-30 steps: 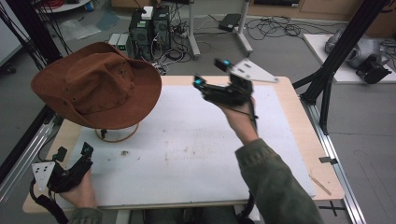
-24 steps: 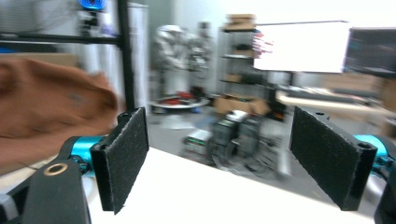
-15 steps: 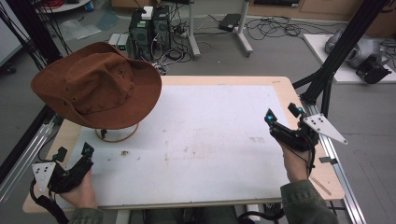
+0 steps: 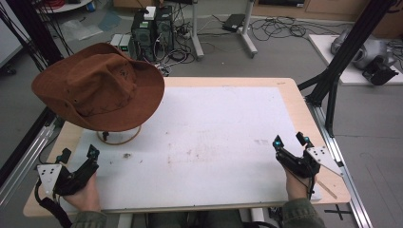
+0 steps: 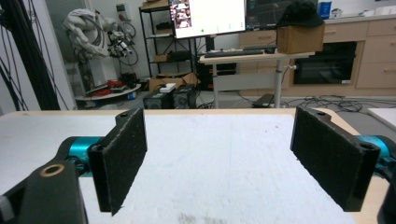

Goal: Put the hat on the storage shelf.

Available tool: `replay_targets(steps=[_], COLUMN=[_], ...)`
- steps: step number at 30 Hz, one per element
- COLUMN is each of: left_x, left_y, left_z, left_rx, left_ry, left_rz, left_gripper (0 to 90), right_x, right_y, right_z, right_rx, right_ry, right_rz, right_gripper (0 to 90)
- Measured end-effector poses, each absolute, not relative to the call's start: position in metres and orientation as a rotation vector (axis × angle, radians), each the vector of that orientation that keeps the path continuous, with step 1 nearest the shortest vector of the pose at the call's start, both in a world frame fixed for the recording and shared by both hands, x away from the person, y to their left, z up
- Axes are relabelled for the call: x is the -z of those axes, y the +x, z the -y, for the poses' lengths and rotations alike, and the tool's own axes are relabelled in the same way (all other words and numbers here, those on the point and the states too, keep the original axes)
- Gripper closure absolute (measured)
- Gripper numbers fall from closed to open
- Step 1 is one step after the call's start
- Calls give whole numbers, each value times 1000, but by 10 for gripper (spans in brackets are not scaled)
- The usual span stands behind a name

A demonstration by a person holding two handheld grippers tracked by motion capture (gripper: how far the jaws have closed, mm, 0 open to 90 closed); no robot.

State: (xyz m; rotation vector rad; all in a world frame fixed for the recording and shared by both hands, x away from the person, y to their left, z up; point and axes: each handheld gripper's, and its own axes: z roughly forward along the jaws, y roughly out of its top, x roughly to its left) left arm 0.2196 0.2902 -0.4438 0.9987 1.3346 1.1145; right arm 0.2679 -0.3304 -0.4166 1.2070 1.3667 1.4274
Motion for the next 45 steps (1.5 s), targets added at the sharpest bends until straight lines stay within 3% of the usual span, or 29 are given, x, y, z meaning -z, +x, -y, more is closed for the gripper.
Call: replay_targets(steps=[4, 45], left_x=[444, 442], left_y=[219, 221], left_z=[-291, -284], left_rx=[-1118, -1146], left_ry=[1006, 1046], left_rz=[-1336, -1301], left_gripper=[163, 163], right_x=[434, 436], right_y=[266, 269], right_z=[332, 326], right_rx=[-1422, -1385], right_ry=[1256, 1238], right_rz=[-1365, -1427], right_gripper=[181, 171])
